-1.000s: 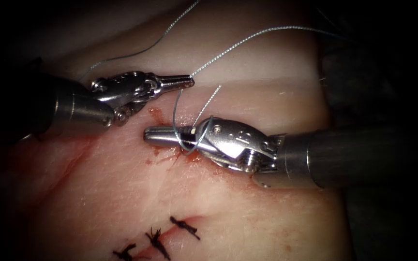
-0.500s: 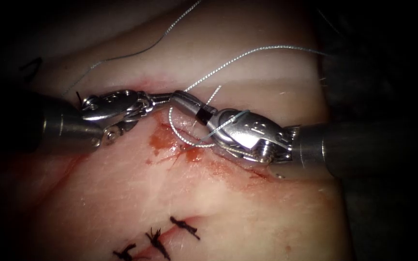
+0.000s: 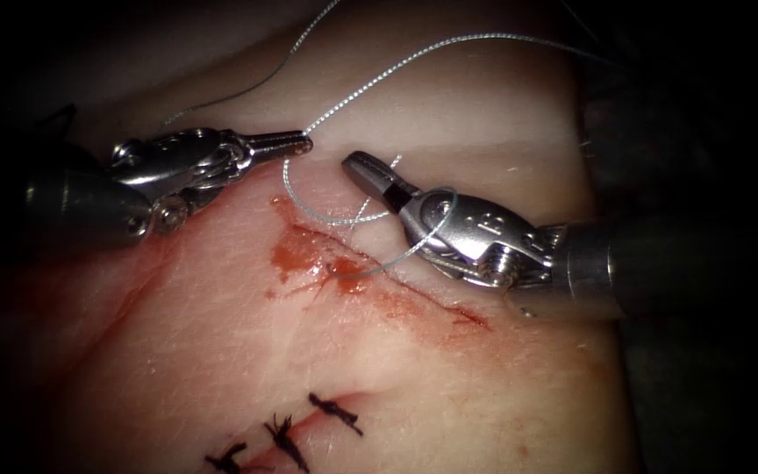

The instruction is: Wound Closure

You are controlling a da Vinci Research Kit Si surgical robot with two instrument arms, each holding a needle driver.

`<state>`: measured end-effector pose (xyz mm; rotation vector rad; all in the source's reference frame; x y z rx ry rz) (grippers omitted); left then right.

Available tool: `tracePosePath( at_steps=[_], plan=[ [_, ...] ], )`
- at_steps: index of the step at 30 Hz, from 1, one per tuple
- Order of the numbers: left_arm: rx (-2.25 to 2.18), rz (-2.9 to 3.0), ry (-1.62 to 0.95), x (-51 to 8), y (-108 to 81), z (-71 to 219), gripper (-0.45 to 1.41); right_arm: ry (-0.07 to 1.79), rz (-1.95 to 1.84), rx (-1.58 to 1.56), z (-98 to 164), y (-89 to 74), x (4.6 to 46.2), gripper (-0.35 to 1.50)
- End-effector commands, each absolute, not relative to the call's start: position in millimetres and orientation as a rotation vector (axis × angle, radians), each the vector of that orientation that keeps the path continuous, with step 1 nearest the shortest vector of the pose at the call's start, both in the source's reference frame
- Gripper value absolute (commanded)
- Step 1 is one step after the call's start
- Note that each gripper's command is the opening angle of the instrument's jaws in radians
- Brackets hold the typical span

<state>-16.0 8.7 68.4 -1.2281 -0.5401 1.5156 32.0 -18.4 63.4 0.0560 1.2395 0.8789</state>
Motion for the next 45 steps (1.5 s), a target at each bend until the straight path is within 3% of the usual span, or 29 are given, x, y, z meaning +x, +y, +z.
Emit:
tracePosePath(
  at_steps=[1,12,19,25,45],
  plan=[
    [-1.236,1.487,-0.568,-16.9,8.4,68.7,-0.45,1.252,0.827,0.108,64.6,-19.0,33.3,-0.35],
    [-1.293,1.365,-0.667,-20.3,9.4,68.1,-0.45,1.296,0.555,0.361,65.8,-20.5,35.4,-0.35],
    [-1.307,1.380,-0.638,-19.9,9.5,71.2,-0.45,1.546,0.418,0.484,65.0,-20.3,36.5,-0.35],
    [-1.311,1.371,-0.632,-19.6,8.9,74.4,-0.45,1.649,0.467,0.380,63.6,-20.8,37.8,-0.35],
    [-1.248,1.392,-0.607,-17.8,6.2,76.2,-0.45,1.703,0.866,0.308,63.9,-20.0,36.8,-0.35]
  ],
)
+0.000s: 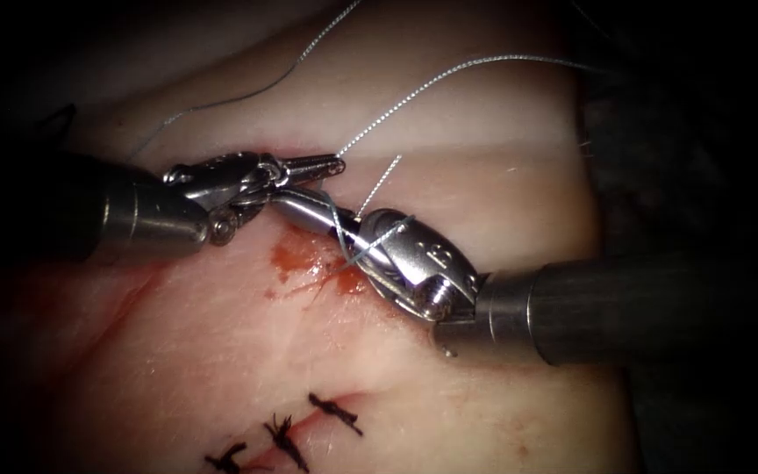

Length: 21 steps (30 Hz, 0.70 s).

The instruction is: Wound Closure

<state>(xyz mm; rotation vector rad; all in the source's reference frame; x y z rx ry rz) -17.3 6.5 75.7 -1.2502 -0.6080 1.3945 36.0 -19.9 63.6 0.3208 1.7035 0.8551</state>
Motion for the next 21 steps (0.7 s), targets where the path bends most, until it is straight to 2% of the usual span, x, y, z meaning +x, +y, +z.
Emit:
tracePosePath(
  at_steps=[1,4,11,21],
  plan=[
    [-1.245,1.394,-0.606,-17.7,6.1,76.2,-0.45,1.706,0.871,0.260,63.9,-20.0,36.8,-0.35],
    [-1.222,1.397,-0.598,-17.7,5.7,76.0,-0.45,1.657,0.930,0.093,63.8,-20.1,37.1,-0.35],
    [-1.203,1.399,-0.579,-17.9,5.1,75.7,-0.45,1.585,1.016,-0.079,63.4,-20.5,37.3,-0.35],
    [-1.184,1.387,-0.533,-17.2,5.2,75.5,-0.45,1.501,1.197,-0.202,63.3,-19.9,36.6,-0.35]
  ],
)
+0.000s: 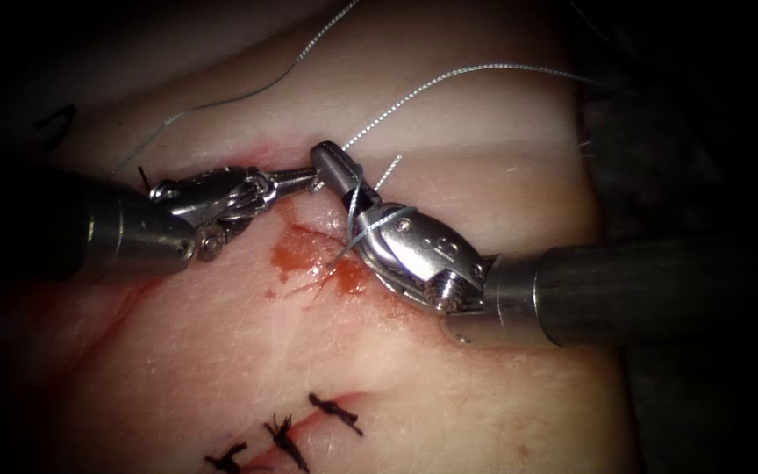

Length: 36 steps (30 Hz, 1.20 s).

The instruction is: Wound Closure

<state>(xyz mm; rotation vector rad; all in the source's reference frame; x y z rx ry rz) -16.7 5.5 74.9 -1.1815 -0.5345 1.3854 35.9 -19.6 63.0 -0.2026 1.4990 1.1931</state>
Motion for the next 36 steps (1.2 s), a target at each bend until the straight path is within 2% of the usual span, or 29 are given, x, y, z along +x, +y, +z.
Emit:
tracePosePath(
  at_steps=[1,15,22,36],
  plan=[
    [-1.184,1.386,-0.532,-17.1,5.3,75.5,-0.45,1.500,1.201,-0.208,63.3,-19.9,36.5,-0.35],
    [-1.196,1.422,-0.454,-15.9,5.9,75.1,-0.45,1.366,1.388,-0.244,63.6,-19.8,35.5,-0.35],
    [-1.215,1.475,-0.494,-16.2,5.5,74.5,-0.45,1.316,1.502,-0.235,64.1,-18.9,34.5,-0.35],
    [-1.282,1.604,-0.514,-17.0,5.3,73.7,-0.45,1.134,1.650,-0.063,64.2,-19.1,33.9,-0.35]
  ],
)
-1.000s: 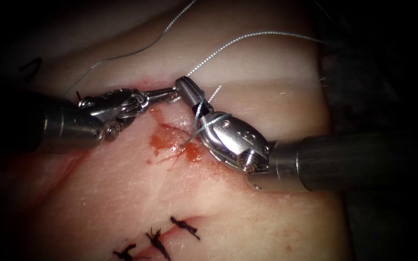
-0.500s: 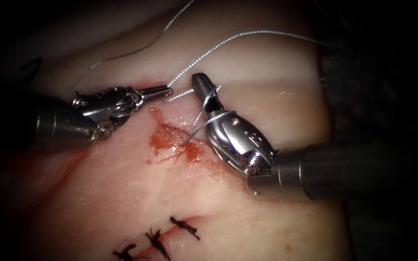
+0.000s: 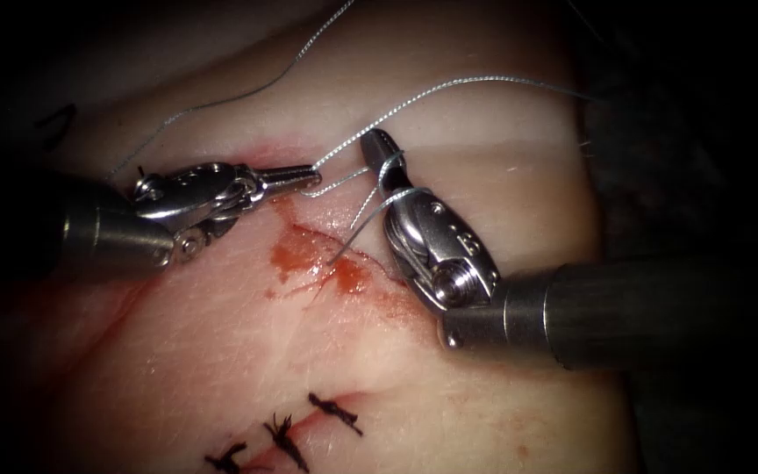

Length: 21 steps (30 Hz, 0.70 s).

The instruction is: Wound Closure

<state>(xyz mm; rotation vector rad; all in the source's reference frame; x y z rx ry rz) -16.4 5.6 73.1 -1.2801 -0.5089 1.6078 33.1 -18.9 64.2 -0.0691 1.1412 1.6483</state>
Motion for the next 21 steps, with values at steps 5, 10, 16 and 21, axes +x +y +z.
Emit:
tracePosePath(
  at_steps=[5,10,16,21],
  plan=[
    [-1.375,1.634,-0.612,-17.7,5.2,72.9,-0.45,1.027,1.622,0.091,64.1,-19.4,33.6,-0.35],
    [-1.421,1.666,-0.672,-18.5,5.5,71.9,-0.45,0.954,1.616,0.143,63.9,-19.9,33.3,-0.35],
    [-1.426,1.674,-0.644,-18.7,5.9,72.0,-0.45,0.881,1.629,0.108,64.3,-21.2,32.1,-0.35],
    [-1.425,1.673,-0.645,-18.9,6.2,72.1,-0.45,0.805,1.628,0.112,65.0,-22.0,31.3,-0.35]
  ],
)
